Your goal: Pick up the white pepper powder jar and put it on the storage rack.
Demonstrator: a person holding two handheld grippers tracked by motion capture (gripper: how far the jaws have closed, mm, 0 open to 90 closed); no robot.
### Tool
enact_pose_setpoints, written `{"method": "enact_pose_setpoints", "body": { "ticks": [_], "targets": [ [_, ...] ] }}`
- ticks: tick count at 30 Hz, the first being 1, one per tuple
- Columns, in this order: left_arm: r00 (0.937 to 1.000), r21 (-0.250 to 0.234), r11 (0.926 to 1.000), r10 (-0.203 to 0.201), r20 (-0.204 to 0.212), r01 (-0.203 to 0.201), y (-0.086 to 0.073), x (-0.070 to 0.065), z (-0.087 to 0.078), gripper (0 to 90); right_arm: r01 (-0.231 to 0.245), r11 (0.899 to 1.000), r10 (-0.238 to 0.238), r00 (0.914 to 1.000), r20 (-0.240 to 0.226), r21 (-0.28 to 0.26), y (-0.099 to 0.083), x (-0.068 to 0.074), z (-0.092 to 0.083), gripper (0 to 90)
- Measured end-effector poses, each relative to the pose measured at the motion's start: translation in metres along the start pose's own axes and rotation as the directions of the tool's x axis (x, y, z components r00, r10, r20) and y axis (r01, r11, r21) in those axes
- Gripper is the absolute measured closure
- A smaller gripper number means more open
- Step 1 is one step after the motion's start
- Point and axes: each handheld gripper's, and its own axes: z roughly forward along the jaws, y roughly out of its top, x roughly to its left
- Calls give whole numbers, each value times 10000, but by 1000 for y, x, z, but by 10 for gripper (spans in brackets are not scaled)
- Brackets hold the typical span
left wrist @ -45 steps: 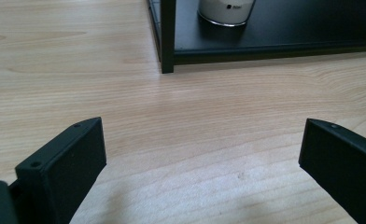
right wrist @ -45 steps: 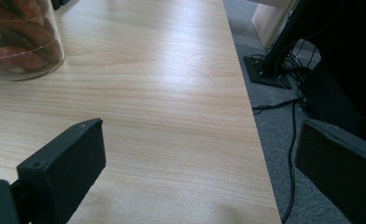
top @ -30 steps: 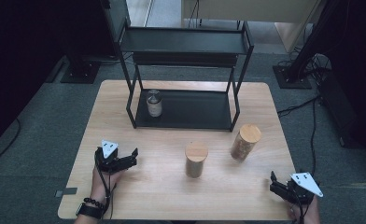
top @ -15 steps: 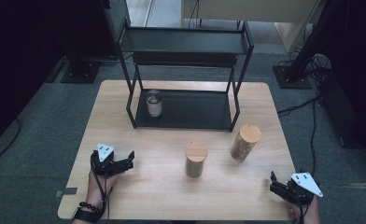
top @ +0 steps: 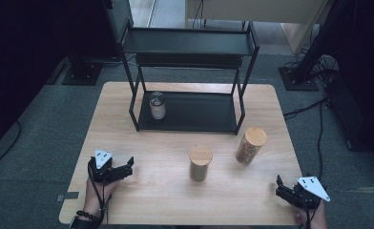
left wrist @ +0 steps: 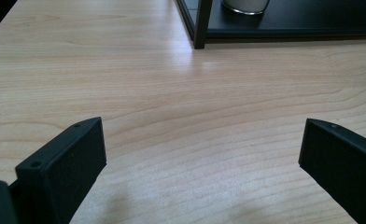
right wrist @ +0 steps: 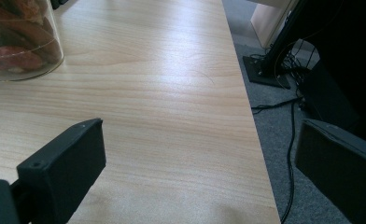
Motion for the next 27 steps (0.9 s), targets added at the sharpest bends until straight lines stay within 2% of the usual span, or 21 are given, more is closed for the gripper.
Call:
{"method": "enact_pose_setpoints", "body": {
  "ticks": [12, 17, 27],
  "targets": [
    [9997, 37, 9997, -238, 108, 238, -3, 7, -5, 8, 3, 10000, -3, 10000, 1, 8, 0, 0, 0, 19],
    [10000, 107, 9999, -7, -69, 8, -5, 8, -9, 9, 6, 10000, -6, 10000, -1, -6, 0, 0, 0, 19],
    [9988, 243, 9990, 378, -301, -370, -14, 25, -27, 8, 40, 10000, -40, 10000, 9, 13, 0, 0, 0, 19]
  ]
}}
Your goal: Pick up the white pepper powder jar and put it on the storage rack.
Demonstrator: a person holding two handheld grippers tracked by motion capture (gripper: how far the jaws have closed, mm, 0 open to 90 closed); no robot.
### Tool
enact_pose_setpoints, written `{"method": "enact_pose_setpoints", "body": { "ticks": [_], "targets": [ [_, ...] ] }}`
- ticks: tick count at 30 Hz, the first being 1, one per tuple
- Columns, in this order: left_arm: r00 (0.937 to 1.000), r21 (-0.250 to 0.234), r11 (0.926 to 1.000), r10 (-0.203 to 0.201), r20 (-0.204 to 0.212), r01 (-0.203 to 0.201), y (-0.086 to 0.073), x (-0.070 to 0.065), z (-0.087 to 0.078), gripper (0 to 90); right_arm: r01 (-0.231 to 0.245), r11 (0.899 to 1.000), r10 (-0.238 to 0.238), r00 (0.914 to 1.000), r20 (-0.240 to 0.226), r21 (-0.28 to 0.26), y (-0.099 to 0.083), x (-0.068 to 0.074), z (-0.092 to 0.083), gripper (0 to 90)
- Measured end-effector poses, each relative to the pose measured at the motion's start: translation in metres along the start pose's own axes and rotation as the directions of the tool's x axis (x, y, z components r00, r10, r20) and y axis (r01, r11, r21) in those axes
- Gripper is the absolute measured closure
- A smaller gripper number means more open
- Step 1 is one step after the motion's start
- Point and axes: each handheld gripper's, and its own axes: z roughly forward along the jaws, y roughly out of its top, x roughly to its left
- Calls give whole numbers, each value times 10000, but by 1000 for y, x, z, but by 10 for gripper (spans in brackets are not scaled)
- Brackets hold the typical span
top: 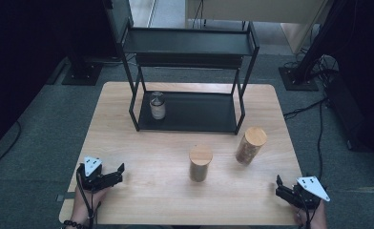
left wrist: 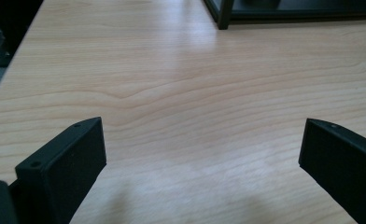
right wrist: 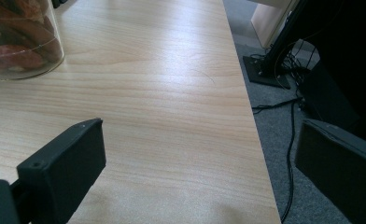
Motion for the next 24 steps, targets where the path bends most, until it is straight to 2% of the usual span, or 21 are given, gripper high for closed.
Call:
{"method": "enact_pose_setpoints", "body": {
  "ticks": [4, 8, 10, 13, 16, 20, 24],
  "targets": [
    [9998, -7, 9998, 180, -66, -180, -4, 11, -8, 8, 20, 10000, -20, 10000, 13, 5, 0, 0, 0, 19],
    [9996, -106, 9995, -290, -55, 289, -7, 22, -13, 8, 64, 10000, -64, 10000, 28, 31, 0, 0, 0, 19],
    [9994, -117, 9994, -340, -12, 340, -8, 23, -14, 9, 75, 10000, -75, 10000, 50, 12, 0, 0, 0, 19],
    [10000, -2, 10000, -52, -26, 52, -8, 22, -15, 8, 49, 10000, -49, 10000, 48, -2, 0, 0, 0, 19],
    [9996, 22, 9999, 154, -256, -153, -10, 25, -18, 8, 13, 10000, -13, 10000, 49, -13, 0, 0, 0, 19],
    [9997, -40, 9999, -134, -194, 134, -13, 34, -22, 8, 40, 10000, -40, 10000, 28, -26, 0, 0, 0, 19],
    [9999, -89, 9999, -135, -13, 135, -13, 35, -23, 9, 58, 10000, -58, 10000, 34, -26, 0, 1, 0, 19]
  ]
}}
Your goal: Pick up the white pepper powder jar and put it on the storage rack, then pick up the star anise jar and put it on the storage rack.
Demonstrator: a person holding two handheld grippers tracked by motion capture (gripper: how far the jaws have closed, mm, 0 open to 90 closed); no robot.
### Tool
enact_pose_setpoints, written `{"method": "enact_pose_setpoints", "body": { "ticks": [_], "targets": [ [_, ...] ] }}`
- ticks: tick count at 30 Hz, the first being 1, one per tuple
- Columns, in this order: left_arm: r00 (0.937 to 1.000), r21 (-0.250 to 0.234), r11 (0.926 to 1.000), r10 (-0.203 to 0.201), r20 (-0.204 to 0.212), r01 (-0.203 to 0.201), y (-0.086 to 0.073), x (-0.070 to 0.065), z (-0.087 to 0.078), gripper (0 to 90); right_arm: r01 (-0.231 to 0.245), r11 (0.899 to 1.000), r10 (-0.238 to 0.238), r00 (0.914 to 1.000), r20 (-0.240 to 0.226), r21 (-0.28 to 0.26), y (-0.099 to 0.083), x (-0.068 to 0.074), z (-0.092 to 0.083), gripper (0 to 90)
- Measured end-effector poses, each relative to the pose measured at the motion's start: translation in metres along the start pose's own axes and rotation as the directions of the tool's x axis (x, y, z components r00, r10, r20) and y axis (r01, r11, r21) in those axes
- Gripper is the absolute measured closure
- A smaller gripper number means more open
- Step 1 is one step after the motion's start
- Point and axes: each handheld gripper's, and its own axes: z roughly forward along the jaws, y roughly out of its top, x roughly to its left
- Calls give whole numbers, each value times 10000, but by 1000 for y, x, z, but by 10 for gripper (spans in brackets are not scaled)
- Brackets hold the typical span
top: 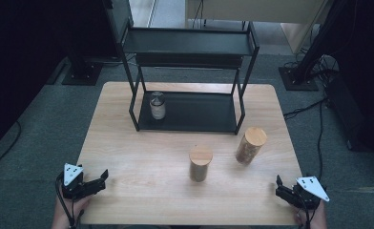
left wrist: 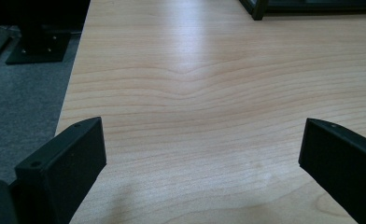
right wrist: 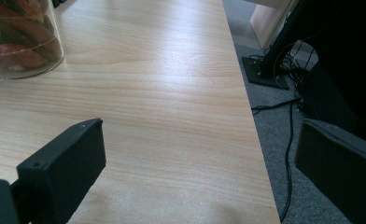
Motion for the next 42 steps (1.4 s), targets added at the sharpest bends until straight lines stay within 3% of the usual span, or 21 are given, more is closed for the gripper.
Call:
{"method": "enact_pose_setpoints", "body": {
  "ticks": [6, 12, 14, 18, 20, 23, 26, 31, 42],
  "targets": [
    [9999, 30, 10000, 23, 103, -24, 0, 0, 0, 9, 130, 9999, -130, 9999, -4, -49, 0, 0, 0, 19],
    [9979, -181, 9985, -519, 387, 526, -1, 6, -2, 9, 306, 9994, -306, 9995, 16, -152, 0, 4, -4, 23],
    [9972, -366, 9973, -620, 427, 636, -1, 6, -3, 9, 225, 9997, -224, 9994, -252, 34, 0, 5, -5, 29],
    [9957, -593, 9940, -910, 186, 920, -3, 6, -5, 9, 560, 9984, -554, 9971, -529, 89, 0, 15, -9, 27],
    [9966, -599, 9948, -826, 70, 828, -3, 4, -5, 9, 504, 9987, -498, 9971, -575, 91, 0, 17, -9, 27],
    [9979, -575, 9964, -615, 222, 627, -3, 3, -5, 9, 352, 9992, -341, 9978, -564, 187, 0, 17, -9, 29],
    [9960, -623, 9943, -846, 279, 862, -3, 5, -5, 10, 78, 9991, -51, 9977, -673, 406, 1, 18, -9, 33],
    [9961, -485, 9966, -642, 606, 672, -2, 6, -4, 11, 129, 9988, -95, 9974, -709, 479, 4, 36, -10, 33],
    [9962, -253, 9983, -512, 707, 531, 0, 5, -1, 10, 517, 9980, -475, 9932, -1058, 376, 9, 75, -14, 33]
  ]
}}
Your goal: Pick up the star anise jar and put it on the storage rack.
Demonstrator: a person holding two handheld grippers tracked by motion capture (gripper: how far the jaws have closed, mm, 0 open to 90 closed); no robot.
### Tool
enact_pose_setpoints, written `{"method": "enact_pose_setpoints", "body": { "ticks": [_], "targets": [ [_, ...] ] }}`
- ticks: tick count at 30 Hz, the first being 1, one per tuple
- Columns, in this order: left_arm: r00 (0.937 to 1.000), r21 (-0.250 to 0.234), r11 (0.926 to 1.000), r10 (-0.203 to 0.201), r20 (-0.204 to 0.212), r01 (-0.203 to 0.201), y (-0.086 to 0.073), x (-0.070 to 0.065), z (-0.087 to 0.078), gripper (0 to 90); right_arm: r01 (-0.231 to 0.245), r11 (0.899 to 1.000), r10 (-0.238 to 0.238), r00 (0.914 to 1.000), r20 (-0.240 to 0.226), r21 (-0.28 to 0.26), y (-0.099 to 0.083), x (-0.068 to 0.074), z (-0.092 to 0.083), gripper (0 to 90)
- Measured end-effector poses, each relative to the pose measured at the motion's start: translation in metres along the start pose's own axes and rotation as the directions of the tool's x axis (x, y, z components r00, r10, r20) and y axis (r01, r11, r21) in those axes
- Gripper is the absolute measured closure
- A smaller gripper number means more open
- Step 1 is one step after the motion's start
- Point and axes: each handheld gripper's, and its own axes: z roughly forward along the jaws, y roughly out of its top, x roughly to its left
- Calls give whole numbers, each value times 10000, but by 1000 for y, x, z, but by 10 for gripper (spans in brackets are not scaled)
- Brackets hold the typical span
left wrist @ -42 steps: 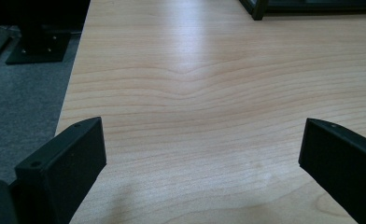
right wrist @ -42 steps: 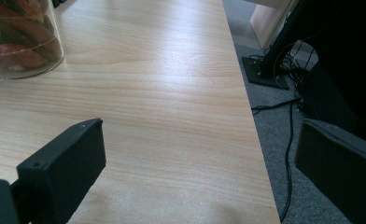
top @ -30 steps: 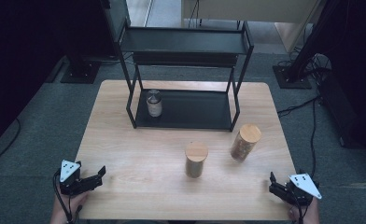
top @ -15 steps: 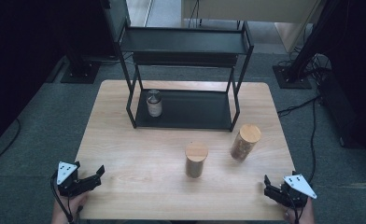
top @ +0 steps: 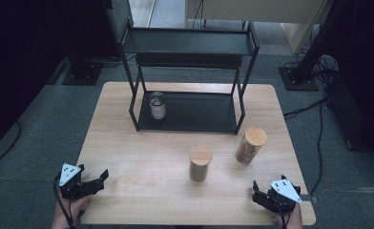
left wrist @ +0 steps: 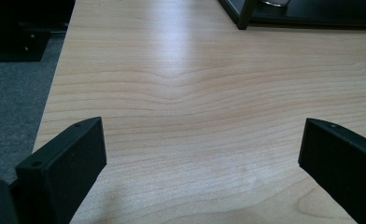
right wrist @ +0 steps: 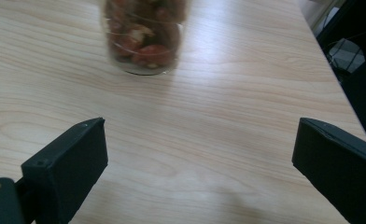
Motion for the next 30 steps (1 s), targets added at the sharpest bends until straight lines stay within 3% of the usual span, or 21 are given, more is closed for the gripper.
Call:
{"method": "enact_pose_setpoints", "body": {
  "ticks": [13, 30],
  "targets": [
    [10000, 2, 10000, -21, 10, 21, 0, 0, 0, 10, 206, 9997, -211, 9982, -563, -96, 8, 34, 1, 33],
    [10000, 21, 10000, 36, 49, -36, 0, 0, 0, 10, 359, 9992, -373, 9942, -1012, -153, 14, 63, 3, 32]
  ]
}}
